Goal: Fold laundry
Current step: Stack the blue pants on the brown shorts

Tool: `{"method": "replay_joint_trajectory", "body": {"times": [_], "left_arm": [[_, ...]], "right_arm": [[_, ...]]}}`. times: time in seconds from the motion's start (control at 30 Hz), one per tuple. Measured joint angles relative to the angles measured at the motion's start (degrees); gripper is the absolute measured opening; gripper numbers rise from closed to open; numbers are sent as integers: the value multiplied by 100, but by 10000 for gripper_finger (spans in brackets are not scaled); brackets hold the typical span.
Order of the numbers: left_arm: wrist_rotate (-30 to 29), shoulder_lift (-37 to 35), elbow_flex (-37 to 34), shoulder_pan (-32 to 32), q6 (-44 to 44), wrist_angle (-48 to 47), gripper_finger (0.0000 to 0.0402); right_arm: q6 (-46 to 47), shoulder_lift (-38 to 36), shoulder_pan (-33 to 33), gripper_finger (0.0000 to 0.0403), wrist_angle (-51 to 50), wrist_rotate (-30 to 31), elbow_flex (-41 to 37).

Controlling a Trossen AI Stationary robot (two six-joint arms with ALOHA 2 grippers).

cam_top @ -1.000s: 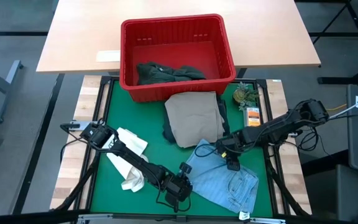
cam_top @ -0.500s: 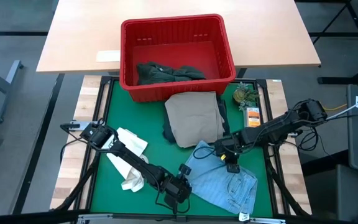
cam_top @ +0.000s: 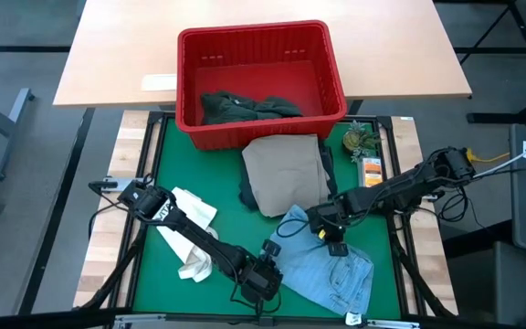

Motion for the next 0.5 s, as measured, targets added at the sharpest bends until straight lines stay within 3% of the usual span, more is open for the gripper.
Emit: {"method": "replay_joint_trajectory", "body": {"times": [0.5], "left_arm": [[-617, 2, 790, -92, -106, -1160, 33]], "right_arm": [[-630, -15, -7, 17, -1962, 827, 1559]]}}
